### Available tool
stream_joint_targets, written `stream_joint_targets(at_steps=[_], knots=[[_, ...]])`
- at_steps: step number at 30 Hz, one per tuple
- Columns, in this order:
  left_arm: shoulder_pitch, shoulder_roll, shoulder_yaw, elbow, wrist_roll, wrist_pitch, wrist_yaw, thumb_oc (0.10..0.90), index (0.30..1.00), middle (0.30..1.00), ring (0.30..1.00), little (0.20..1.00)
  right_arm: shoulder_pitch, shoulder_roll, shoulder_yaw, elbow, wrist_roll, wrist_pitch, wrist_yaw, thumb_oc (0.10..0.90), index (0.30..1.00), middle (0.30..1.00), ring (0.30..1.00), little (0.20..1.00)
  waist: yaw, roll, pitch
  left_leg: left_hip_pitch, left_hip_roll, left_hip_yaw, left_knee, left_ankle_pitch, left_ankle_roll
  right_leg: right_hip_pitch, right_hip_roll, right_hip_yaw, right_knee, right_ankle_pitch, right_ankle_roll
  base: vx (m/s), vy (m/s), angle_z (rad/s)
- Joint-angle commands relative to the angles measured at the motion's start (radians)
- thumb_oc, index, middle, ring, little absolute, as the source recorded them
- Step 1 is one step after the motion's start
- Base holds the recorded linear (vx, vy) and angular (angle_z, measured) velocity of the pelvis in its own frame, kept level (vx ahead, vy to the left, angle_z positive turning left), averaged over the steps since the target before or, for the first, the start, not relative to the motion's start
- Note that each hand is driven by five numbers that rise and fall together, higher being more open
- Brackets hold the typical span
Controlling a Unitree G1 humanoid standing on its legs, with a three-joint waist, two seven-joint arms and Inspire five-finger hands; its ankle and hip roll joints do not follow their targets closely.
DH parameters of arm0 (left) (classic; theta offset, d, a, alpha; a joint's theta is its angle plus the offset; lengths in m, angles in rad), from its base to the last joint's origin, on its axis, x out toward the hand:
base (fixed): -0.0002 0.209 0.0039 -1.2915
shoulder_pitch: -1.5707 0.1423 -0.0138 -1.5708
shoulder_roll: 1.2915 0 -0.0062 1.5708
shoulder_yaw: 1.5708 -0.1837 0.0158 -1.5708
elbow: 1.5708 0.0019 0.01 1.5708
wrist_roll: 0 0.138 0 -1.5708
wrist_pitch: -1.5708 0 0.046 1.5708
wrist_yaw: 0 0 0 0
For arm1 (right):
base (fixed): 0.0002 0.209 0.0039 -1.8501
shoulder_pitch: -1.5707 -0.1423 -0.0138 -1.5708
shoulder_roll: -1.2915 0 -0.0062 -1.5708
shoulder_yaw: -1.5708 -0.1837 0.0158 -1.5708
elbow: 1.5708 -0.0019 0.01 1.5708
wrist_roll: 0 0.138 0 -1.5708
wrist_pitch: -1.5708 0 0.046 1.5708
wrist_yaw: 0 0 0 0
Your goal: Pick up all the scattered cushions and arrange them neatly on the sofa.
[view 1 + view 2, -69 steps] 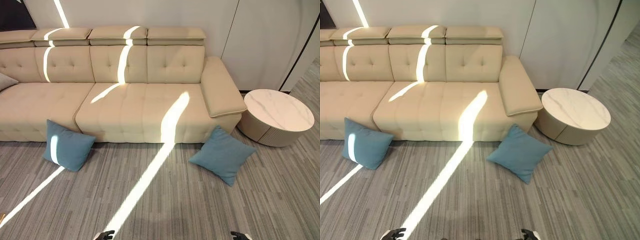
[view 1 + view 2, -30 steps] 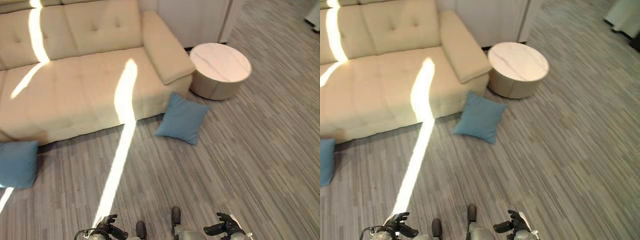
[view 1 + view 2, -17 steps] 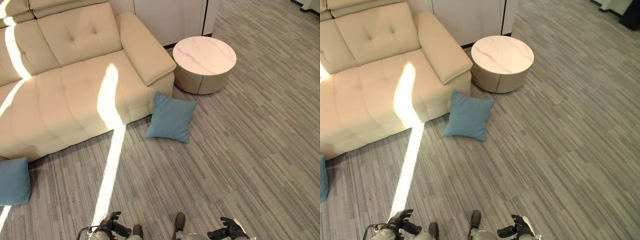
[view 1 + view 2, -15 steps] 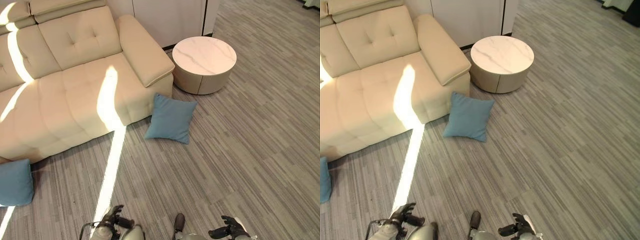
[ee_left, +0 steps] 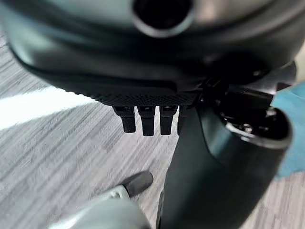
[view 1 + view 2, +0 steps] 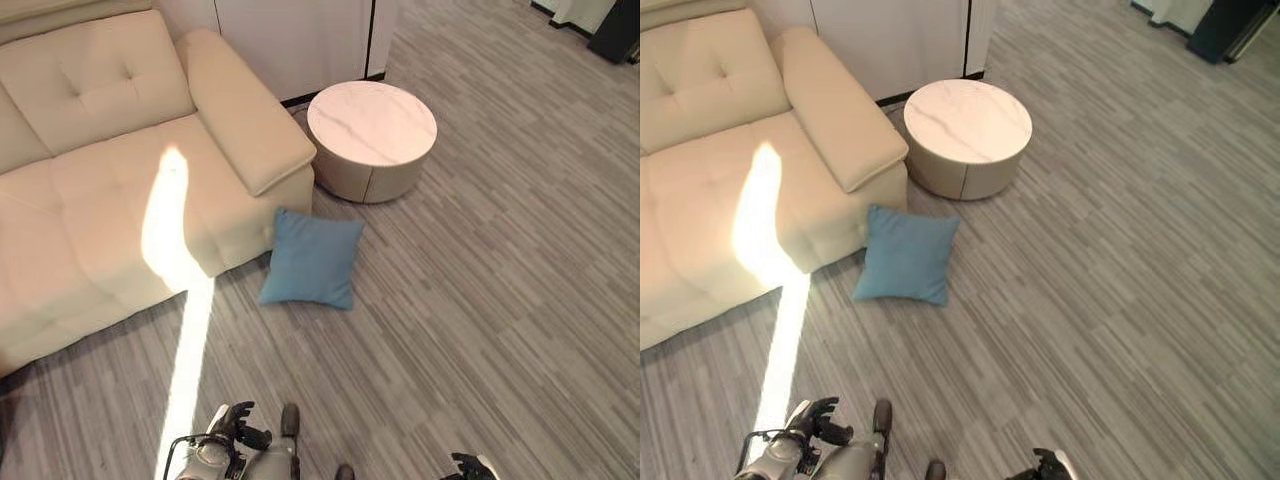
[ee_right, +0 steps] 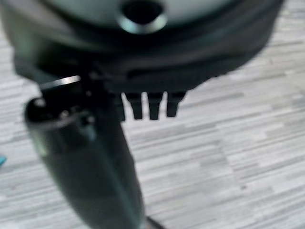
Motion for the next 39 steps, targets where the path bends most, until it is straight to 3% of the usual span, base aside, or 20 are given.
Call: stream_joint_targets(at_steps=[1, 2, 5, 8, 10, 14, 17, 19, 21, 23, 27, 28, 31, 33, 39], knots=[[0.045, 0.022, 0.001, 0.000, 0.015, 0.003, -0.003, 0.800, 0.900, 0.900, 0.900, 0.900, -0.002, -0.039, 0.009, -0.040, -0.011, -0.009, -0.012, 0.800, 0.900, 0.900, 0.900, 0.900, 0.047, -0.011, -0.022, -0.055, 0.016, -0.016, 0.155, -0.163, -0.031, -0.100, -0.019, 0.041, 0.211, 0.001, 0.097, 0.07, 0.144, -0.08], [0.034, 0.032, 0.002, -0.009, 0.004, 0.006, 0.004, 0.800, 0.900, 0.900, 0.900, 0.900, -0.020, -0.038, 0.014, -0.057, -0.009, -0.010, -0.011, 0.800, 0.900, 0.900, 0.900, 0.900, 0.027, 0.001, 0.006, -0.026, 0.016, -0.029, 0.160, -0.175, -0.015, -0.189, -0.032, 0.044, 0.357, 0.074, 0.126, 0.07, 0.125, -0.01], [0.033, 0.039, 0.002, -0.010, -0.005, 0.004, 0.009, 0.800, 0.900, 0.900, 0.900, 0.900, -0.028, -0.038, 0.015, -0.075, -0.005, -0.014, -0.011, 0.800, 0.900, 0.900, 0.900, 0.900, 0.013, 0.027, 0.013, 0.017, 0.023, -0.046, 0.151, -0.194, -0.001, -0.274, -0.047, 0.018, 0.437, 0.079, 0.110, 0.16, 0.116, 0.19], [0.033, 0.038, 0.006, 0.004, -0.004, 0.002, 0.008, 0.800, 0.900, 0.900, 0.900, 0.900, -0.039, -0.042, 0.024, -0.084, -0.009, -0.017, -0.012, 0.800, 0.900, 0.900, 0.900, 0.900, -0.005, 0.033, 0.014, 0.089, 0.016, -0.073, 0.119, -0.219, 0.000, -0.309, -0.041, -0.020, 0.334, 0.046, 0.076, 0.27, 0.017, 0.17], [0.033, 0.035, 0.008, 0.017, 0.001, -0.002, 0.010, 0.800, 0.900, 0.900, 0.900, 0.900, -0.039, -0.047, 0.030, -0.090, -0.012, -0.013, -0.013, 0.800, 0.900, 0.900, 0.900, 0.900, -0.028, 0.021, 0.022, 0.150, -0.012, -0.114, 0.099, -0.242, -0.003, -0.369, -0.006, -0.003, 0.213, 0.084, 0.076, 0.30, -0.046, 0.10], [0.035, 0.031, 0.011, 0.030, 0.015, -0.007, 0.004, 0.800, 0.900, 0.900, 0.900, 0.900, -0.026, -0.056, 0.028, -0.088, -0.020, -0.013, -0.012, 0.800, 0.900, 0.900, 0.900, 0.900, -0.037, 0.011, 0.022, 0.196, -0.026, -0.144, 0.103, -0.277, -0.013, -0.344, -0.003, -0.008, 0.111, 0.111, 0.077, 0.22, -0.088, 0.35], [0.054, 0.019, 0.023, 0.049, 0.016, -0.009, 0.001, 0.800, 0.900, 0.900, 0.900, 0.900, -0.009, -0.055, 0.020, -0.070, -0.016, -0.018, -0.010, 0.800, 0.900, 0.900, 0.900, 0.900, -0.039, 0.012, 0.000, 0.224, -0.012, -0.150, 0.123, -0.295, -0.040, -0.290, 0.014, 0.005, 0.070, 0.113, 0.050, 0.24, -0.140, 0.74], [0.058, 0.013, 0.027, 0.052, 0.016, -0.008, -0.001, 0.800, 0.900, 0.900, 0.900, 0.900, -0.006, -0.056, 0.017, -0.059, -0.009, -0.024, -0.011, 0.800, 0.900, 0.900, 0.900, 0.900, -0.038, 0.010, 0.000, 0.181, 0.009, -0.131, 0.222, -0.267, -0.074, -0.241, 0.014, -0.009, 0.032, 0.109, 0.036, 0.15, -0.147, 0.51], [0.044, 0.005, 0.026, 0.043, -0.008, -0.004, 0.001, 0.800, 0.900, 0.900, 0.900, 0.900, -0.017, -0.063, 0.016, -0.059, 0.008, -0.028, -0.017, 0.800, 0.900, 0.900, 0.900, 0.900, -0.029, -0.001, 0.030, 0.051, 0.034, -0.094, 0.423, -0.191, -0.101, -0.194, 0.012, -0.021, 0.001, 0.102, 0.006, 0.01, -0.134, 0.44], [0.042, 0.005, 0.028, 0.040, -0.021, -0.001, 0.005, 0.800, 0.900, 0.900, 0.900, 0.900, -0.016, -0.064, 0.015, -0.056, 0.016, -0.023, -0.016, 0.800, 0.900, 0.900, 0.900, 0.900, -0.027, -0.005, 0.034, 0.012, 0.051, -0.071, 0.448, -0.195, -0.095, -0.174, 0.012, -0.028, -0.010, 0.090, -0.004, 0.07, -0.096, 0.07], [0.046, 0.003, 0.022, 0.044, -0.017, 0.001, 0.005, 0.800, 0.900, 0.900, 0.900, 0.900, -0.004, -0.064, 0.015, -0.048, 0.021, -0.026, -0.016, 0.800, 0.900, 0.900, 0.900, 0.900, -0.020, -0.009, 0.021, -0.009, 0.044, -0.076, 0.299, -0.226, -0.082, -0.140, 0.013, -0.027, -0.033, 0.070, 0.007, 0.18, -0.003, -0.04], [0.046, 0.003, 0.018, 0.045, -0.013, 0.001, 0.005, 0.800, 0.900, 0.900, 0.900, 0.900, 0.002, -0.066, 0.014, -0.042, 0.023, -0.027, -0.018, 0.800, 0.900, 0.900, 0.900, 0.900, -0.014, 0.000, 0.020, -0.025, 0.038, -0.087, 0.201, -0.165, -0.094, -0.119, 0.025, -0.022, -0.041, 0.059, 0.009, 0.24, 0.076, 0.10], [0.050, 0.002, 0.017, 0.042, -0.015, -0.001, -0.001, 0.800, 0.900, 0.900, 0.900, 0.900, 0.009, -0.063, 0.014, -0.039, 0.024, -0.025, -0.016, 0.800, 0.900, 0.900, 0.900, 0.900, -0.003, 0.015, 0.016, -0.041, 0.035, -0.089, 0.115, -0.112, -0.096, -0.096, 0.052, -0.002, -0.042, 0.037, 0.007, 0.19, 0.088, 0.04], [0.061, 0.003, 0.019, 0.042, -0.009, 0.002, -0.001, 0.800, 0.900, 0.900, 0.900, 0.900, 0.021, -0.058, 0.012, -0.035, 0.017, -0.023, -0.014, 0.800, 0.900, 0.900, 0.900, 0.900, -0.005, 0.012, 0.007, -0.019, 0.034, -0.093, 0.103, -0.107, -0.094, -0.087, 0.049, 0.004, -0.035, 0.028, 0.007, 0.19, 0.136, -0.36], [0.064, 0.017, 0.033, 0.036, -0.016, 0.002, -0.002, 0.800, 0.900, 0.900, 0.900, 0.900, 0.010, -0.052, 0.019, -0.055, -0.010, -0.019, -0.006, 0.800, 0.900, 0.900, 0.900, 0.900, 0.028, 0.005, -0.014, 0.015, 0.029, -0.053, 0.108, -0.155, -0.059, -0.108, -0.011, 0.011, 0.061, 0.012, 0.056, 0.10, 0.151, -0.33]])
